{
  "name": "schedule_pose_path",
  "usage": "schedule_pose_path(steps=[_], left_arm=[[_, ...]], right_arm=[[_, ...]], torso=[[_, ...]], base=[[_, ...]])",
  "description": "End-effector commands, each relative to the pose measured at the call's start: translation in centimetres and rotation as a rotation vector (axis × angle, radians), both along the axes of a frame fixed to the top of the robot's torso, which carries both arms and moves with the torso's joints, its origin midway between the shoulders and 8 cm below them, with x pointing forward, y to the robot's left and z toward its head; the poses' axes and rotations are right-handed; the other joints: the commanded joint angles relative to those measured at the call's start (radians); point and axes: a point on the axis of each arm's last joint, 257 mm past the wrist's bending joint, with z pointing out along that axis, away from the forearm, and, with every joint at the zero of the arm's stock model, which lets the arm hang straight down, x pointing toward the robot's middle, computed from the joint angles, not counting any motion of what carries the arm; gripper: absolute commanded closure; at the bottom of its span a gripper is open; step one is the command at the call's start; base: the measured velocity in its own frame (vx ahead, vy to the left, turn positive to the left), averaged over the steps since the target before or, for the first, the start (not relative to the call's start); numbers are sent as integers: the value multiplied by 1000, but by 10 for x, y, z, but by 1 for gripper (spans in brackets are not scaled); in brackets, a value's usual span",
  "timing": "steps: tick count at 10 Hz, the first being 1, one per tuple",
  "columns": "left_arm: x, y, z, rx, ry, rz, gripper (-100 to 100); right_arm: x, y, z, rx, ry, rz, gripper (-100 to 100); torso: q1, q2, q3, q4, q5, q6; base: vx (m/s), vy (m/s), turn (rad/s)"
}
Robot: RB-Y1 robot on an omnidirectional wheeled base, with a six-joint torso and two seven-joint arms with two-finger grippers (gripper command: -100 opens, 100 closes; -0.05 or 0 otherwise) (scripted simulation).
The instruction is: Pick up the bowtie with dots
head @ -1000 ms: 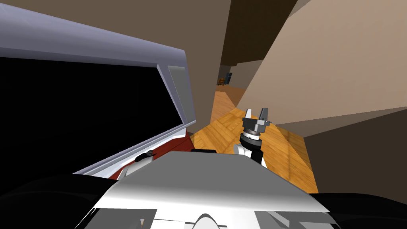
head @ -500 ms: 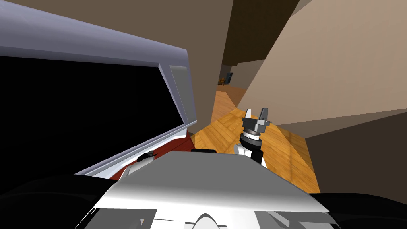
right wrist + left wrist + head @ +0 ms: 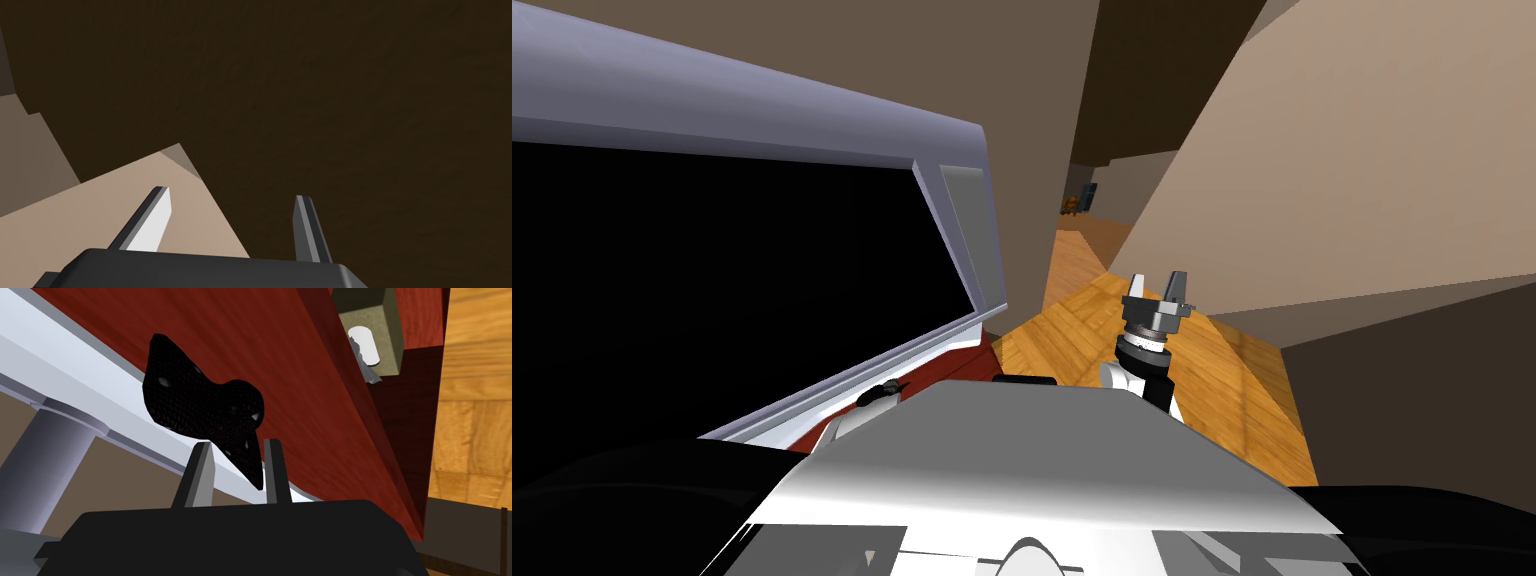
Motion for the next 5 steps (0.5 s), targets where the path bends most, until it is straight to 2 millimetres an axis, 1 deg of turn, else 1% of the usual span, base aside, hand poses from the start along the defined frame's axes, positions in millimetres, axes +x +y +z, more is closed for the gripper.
schedule_pose_path(steps=[1, 3, 4, 5], left_arm=[[-1, 0, 6, 2, 3, 0, 100], [-2, 0, 13, 2, 4, 3, 100], [-1, -1, 10, 3, 1, 2, 100], [-1, -1, 11, 2, 2, 3, 0]], right_arm=[[0, 0, 0, 0, 0, 0, 0], [0, 0, 0, 0, 0, 0, 0], [0, 0, 0, 0, 0, 0, 0], [0, 0, 0, 0, 0, 0, 0]], torso=[[0, 0, 0, 0, 0, 0], [-3, 1, 1, 0, -1, 0], [-4, 2, 1, 0, -1, 0], [-2, 1, 1, 0, -1, 0]], base=[[-12, -17, -25], [-27, -38, -24], [-12, -18, 2], [0, 0, 0]])
